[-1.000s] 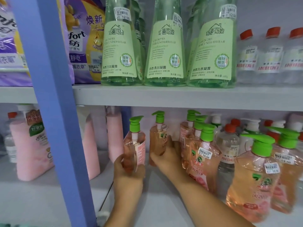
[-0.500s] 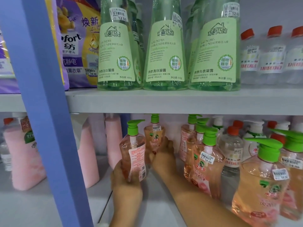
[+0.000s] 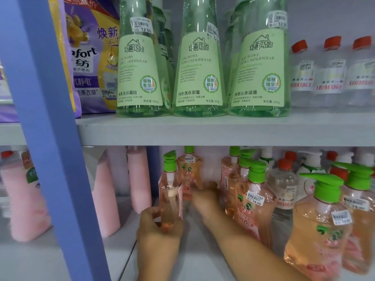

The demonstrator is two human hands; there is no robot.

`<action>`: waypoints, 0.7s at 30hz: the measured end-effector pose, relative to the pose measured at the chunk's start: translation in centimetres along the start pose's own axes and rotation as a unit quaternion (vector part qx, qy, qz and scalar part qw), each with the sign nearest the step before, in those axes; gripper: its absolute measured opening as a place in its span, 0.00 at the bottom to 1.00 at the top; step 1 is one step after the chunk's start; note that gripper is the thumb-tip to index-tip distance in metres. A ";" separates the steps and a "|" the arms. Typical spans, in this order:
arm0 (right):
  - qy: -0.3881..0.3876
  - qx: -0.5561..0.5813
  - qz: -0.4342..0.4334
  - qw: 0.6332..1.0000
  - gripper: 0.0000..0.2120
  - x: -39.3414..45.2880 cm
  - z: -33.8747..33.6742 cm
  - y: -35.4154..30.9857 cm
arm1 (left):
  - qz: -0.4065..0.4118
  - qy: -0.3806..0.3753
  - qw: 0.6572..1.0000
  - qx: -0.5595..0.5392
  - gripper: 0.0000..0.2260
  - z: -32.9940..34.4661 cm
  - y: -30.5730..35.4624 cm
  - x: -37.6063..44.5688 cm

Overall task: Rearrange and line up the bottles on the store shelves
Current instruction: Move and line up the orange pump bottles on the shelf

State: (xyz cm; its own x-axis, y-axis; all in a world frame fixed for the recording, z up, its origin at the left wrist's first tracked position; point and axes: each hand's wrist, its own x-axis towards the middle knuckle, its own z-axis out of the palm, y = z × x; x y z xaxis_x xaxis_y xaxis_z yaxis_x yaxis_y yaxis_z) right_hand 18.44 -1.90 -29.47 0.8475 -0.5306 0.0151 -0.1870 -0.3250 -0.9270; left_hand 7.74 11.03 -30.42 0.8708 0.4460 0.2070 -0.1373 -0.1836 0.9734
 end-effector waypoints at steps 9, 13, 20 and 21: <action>-0.147 -0.004 -0.205 0.968 0.16 -13.3 -12.0 3.7 | 0.055 -0.184 0.960 0.205 0.27 1.4 3.0 1.3; -0.087 -0.030 -0.212 0.973 0.17 -13.1 -12.5 5.0 | 0.070 -0.206 0.961 0.172 0.16 3.7 4.7 0.9; -0.073 -0.123 -0.222 0.964 0.19 -11.8 -13.1 5.1 | 0.108 -0.169 0.965 0.169 0.17 5.6 3.2 3.2; -0.072 -0.143 -0.214 0.964 0.19 -11.7 -13.1 5.2 | 0.112 -0.171 0.965 0.163 0.15 5.6 3.0 3.3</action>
State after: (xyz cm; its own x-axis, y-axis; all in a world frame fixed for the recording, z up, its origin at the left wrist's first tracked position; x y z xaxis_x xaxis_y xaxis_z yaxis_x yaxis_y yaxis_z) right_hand 1.09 -7.64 -29.52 0.9336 -0.1925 0.3021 0.0836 -0.7030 -0.7062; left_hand 12.86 7.07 -27.32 0.9493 0.0584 0.3090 -0.2323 -0.5320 0.8142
